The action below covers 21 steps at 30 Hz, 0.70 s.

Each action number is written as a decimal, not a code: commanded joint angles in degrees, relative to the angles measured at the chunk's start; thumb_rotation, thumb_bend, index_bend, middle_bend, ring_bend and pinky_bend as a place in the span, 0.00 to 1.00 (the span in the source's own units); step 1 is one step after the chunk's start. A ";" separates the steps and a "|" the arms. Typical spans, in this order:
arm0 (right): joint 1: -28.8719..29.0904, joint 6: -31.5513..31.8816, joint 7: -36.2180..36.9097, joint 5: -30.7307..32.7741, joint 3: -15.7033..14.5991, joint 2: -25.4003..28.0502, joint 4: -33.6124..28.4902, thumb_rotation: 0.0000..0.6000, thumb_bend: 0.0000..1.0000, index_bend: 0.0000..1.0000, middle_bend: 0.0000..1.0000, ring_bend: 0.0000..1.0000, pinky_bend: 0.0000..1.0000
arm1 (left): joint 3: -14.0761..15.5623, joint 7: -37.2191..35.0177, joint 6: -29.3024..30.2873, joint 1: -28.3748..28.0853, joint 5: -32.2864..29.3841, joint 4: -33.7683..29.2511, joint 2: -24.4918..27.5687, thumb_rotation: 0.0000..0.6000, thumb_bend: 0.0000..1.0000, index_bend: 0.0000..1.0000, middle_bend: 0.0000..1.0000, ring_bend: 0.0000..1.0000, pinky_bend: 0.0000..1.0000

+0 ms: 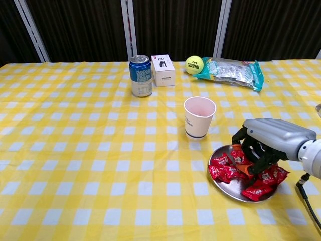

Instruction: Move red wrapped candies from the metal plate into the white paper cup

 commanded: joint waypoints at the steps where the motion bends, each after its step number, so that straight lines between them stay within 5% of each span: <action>1: 0.00 0.12 -0.16 -0.41 0.34 0.36 -0.72 1.00 0.46 0.64 0.76 0.74 0.94 | -0.01 0.00 0.01 -0.01 0.02 0.02 0.00 1.00 0.01 0.00 0.00 0.00 0.00; 11: 0.62 1.50 -2.67 -1.32 2.48 3.58 -6.98 1.00 0.46 0.64 0.76 0.74 0.94 | 0.03 -0.04 0.04 0.02 0.10 -0.03 0.03 1.00 0.01 0.00 0.00 0.00 0.00; 21: 3.47 1.98 -6.42 2.61 8.21 7.16 -13.15 1.00 0.46 0.64 0.76 0.74 0.94 | 0.03 -0.28 -0.24 -0.08 -0.01 -0.05 0.16 1.00 0.01 0.00 0.00 0.00 0.00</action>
